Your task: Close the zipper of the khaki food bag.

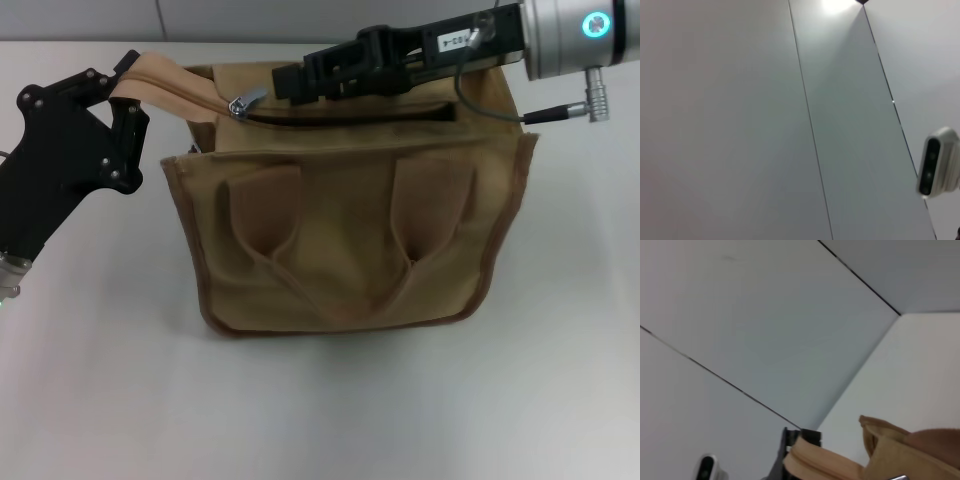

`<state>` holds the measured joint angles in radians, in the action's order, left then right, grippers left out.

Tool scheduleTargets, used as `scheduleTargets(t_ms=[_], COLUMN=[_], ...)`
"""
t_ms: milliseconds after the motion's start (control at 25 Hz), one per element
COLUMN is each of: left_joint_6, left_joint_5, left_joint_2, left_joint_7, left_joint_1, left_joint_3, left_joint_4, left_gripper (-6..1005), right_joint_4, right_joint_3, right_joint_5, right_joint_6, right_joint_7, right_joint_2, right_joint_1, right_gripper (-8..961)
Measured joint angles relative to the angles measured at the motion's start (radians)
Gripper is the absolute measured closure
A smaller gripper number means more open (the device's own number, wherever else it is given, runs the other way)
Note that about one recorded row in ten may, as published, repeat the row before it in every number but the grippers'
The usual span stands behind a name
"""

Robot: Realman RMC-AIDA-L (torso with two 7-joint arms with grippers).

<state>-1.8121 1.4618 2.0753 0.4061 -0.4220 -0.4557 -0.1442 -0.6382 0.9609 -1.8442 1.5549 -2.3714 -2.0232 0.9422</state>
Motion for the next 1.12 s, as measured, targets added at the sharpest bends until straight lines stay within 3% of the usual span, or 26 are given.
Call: scheduleTargets(t_ms=[80,600,1120], left_joint_6=[-0.005,-0.042,-0.048], left_joint_5=[0.001,0.004,0.003], left_joint_2=[0.0,0.002,0.002], left_joint_7=[0.0,-0.006,-0.006], left_joint_1=[-0.002,-0.008,-0.008], left_joint_3=[0.0,-0.028,-0.028], left_joint_4=[0.0,0.01,0.011], left_gripper=[962,962,961], right_joint_4=[0.012,0.05,0.057], right_joint_3=[0.01,0.041,0.053], right_joint_5=[-0.009,-0.01,-0.008], right_joint_6=[-0.01,-0.116,-0.124], right_joint_7=[-0.015,-0.035,-0.034], right_joint_2=[-0.002,-0.035,-0.054], right_joint_1=[0.013,0.07,0.093], right_gripper=[597,603,608])
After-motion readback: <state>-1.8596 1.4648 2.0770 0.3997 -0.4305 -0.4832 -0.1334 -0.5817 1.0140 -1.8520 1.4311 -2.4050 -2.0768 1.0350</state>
